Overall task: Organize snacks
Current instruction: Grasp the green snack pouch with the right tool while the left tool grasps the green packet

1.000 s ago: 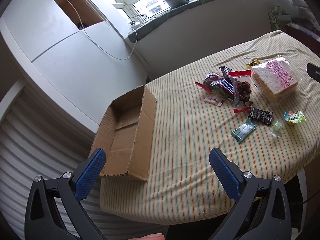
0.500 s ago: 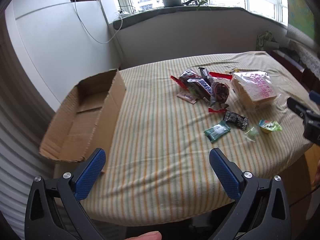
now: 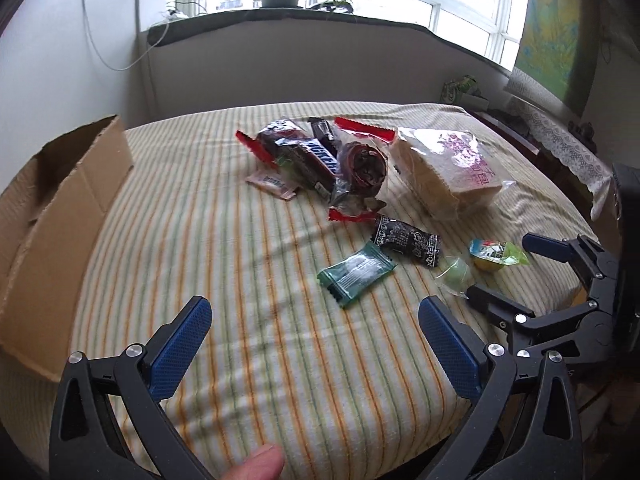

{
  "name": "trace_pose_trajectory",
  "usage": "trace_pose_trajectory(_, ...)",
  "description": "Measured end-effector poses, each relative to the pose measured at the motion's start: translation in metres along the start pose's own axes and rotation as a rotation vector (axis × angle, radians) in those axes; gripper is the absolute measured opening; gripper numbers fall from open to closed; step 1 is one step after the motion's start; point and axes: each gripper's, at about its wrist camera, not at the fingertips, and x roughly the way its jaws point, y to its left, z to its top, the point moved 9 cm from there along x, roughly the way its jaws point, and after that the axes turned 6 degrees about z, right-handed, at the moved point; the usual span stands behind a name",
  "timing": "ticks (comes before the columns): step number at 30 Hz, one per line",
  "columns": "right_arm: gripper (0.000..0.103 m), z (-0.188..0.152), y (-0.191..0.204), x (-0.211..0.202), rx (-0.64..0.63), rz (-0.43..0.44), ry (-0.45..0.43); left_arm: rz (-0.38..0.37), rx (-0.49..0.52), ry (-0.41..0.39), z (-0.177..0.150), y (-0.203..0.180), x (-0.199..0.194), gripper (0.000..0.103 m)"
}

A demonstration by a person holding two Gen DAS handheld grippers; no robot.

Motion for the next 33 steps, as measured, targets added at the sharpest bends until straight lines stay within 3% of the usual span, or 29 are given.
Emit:
trace_pose_trajectory(2,0.103,0.002,-0.003,0.004,-0.001,0.046,-0.025,-0.029,0.018,0.036,-0.003,-0.006,0.017,0.103)
trace_pose_trajectory(4,0.103,0.002,-0.005,0.006,-0.036,0.094,-0.045,0.006,0.099,0.005,-0.005,-0.009,0.019,0.103)
trace_pose_trajectory(7,0.103,0.001,-0.006,0.003,-0.057,0.141,-0.019,-0.049,0.114,-0.013,-0.006,-0.007,0.015,0.103)
trace_pose_trajectory(9,0.094,0.003,-0.007,-0.001,-0.060,0.130,-0.040,-0.068,0.131,0.006,-0.007,-0.007,0.012,0.103)
trace_pose_trajectory(13,0.091,0.007,0.002,-0.003,-0.138,0.121,-0.088,-0.089,0.115,-0.003,0.003,-0.004,0.011,0.100)
trace_pose_trajectory(14,0.085,0.009,0.005,-0.004,-0.147,0.132,-0.098,-0.101,0.132,-0.006,0.006,-0.007,0.010,0.098)
trace_pose_trajectory(16,0.070,0.012,0.009,-0.004,-0.149,0.168,-0.104,-0.102,0.189,-0.014,0.012,-0.015,0.011,0.075)
trace_pose_trajectory(17,0.061,0.012,0.011,-0.003,-0.149,0.178,-0.101,-0.102,0.217,-0.011,0.013,-0.020,0.013,0.069)
trace_pose_trajectory(19,0.056,0.012,0.012,-0.001,-0.147,0.190,-0.103,-0.112,0.255,0.002,0.014,-0.028,0.018,0.056)
trace_pose_trajectory(21,0.036,0.012,0.012,-0.003,-0.145,0.200,-0.109,-0.135,0.258,-0.001,0.014,-0.031,0.019,0.045)
trace_pose_trajectory(24,0.036,0.011,0.011,-0.005,-0.136,0.204,-0.118,-0.165,0.270,-0.001,0.013,-0.035,0.016,0.022)
trace_pose_trajectory(33,0.035,0.012,0.003,-0.016,-0.048,0.241,-0.158,-0.169,0.206,-0.013,0.013,-0.026,0.007,0.021)
